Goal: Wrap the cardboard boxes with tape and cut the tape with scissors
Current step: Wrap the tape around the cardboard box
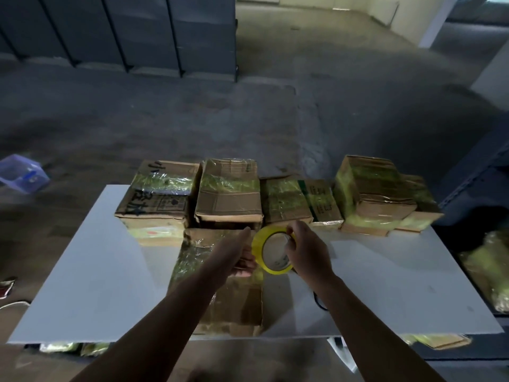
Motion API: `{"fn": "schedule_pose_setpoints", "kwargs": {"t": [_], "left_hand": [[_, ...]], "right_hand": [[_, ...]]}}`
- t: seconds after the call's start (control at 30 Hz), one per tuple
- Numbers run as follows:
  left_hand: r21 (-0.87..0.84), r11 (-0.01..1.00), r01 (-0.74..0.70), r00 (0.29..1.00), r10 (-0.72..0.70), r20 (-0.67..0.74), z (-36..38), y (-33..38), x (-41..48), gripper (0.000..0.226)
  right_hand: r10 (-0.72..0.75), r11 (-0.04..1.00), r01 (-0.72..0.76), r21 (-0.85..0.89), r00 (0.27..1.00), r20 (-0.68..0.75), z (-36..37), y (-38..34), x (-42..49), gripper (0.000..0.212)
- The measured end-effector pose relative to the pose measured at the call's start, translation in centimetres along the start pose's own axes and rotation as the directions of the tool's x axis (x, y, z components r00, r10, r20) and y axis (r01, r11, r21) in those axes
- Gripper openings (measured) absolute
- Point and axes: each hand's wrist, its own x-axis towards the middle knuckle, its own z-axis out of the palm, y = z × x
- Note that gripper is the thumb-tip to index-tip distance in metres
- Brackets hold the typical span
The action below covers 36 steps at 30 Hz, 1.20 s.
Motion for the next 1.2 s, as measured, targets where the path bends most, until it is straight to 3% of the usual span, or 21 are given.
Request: {"fn": "schedule_pose_setpoints", "kwargs": {"t": [0.27, 0.4, 0.63, 0.7, 0.77, 0.83, 0.93, 1.1, 1.2], "left_hand": [[-0.014, 0.999, 0.029, 1.000, -0.029, 0.001, -3.5, 0.3, 0.3, 0.052], [-0.071, 0.997, 0.013, 0.999, -0.010, 0.051, -4.5, 0.4, 0.2, 0.042], [-0.145, 0.989, 0.022, 0.993, -0.006, 0.115, -5.6, 1.3, -0.3, 0.014], [-0.120, 0.992, -0.028, 0.994, 0.040, 0.102, -5.6, 1.5, -0.5, 0.009], [-0.060, 0.986, -0.153, 0.987, 0.155, 0.035, -5.4, 1.4, -0.5, 0.018], [0.145, 0.924, -0.355, 0.928, 0.367, -0.062, -5.3, 1.2, -0.3, 0.025], [0.451, 0.686, -0.571, 0.753, 0.656, -0.045, -5.4, 0.9, 0.1, 0.016], [0.548, 0.515, -0.660, 0.646, 0.761, 0.063, -6.2, 0.8, -0.1, 0.017], [0.568, 0.517, -0.641, 0.680, 0.726, 0.107, -6.7, 1.3, 0.0, 0.017]], "right_hand": [[-0.180, 0.984, 0.177, -0.036, 0.977, -0.114, 0.3, -4.3, 1.1, 0.019], [-0.249, 0.968, 0.246, -0.039, 0.958, -0.141, 0.3, -5.5, 1.5, 0.019], [-0.220, 0.975, 0.216, -0.045, 0.968, -0.119, 0.6, -6.0, 2.2, 0.021], [-0.207, 0.978, 0.204, -0.032, 0.973, -0.104, 0.7, -5.8, 2.4, 0.019], [-0.162, 0.987, 0.162, -0.014, 0.983, -0.082, 0.8, -5.7, 2.6, 0.017], [-0.134, 0.991, 0.135, 0.010, 0.988, -0.072, 0.8, -5.5, 2.8, 0.015], [-0.111, 0.993, 0.113, 0.041, 0.993, -0.050, 1.0, -5.1, 2.9, 0.015], [-0.024, 0.992, 0.018, 0.122, 0.998, 0.050, 1.2, -4.4, 3.2, 0.019], [-0.015, 0.980, -0.024, 0.196, 0.980, 0.198, 1.3, -4.4, 3.6, 0.016]]}}
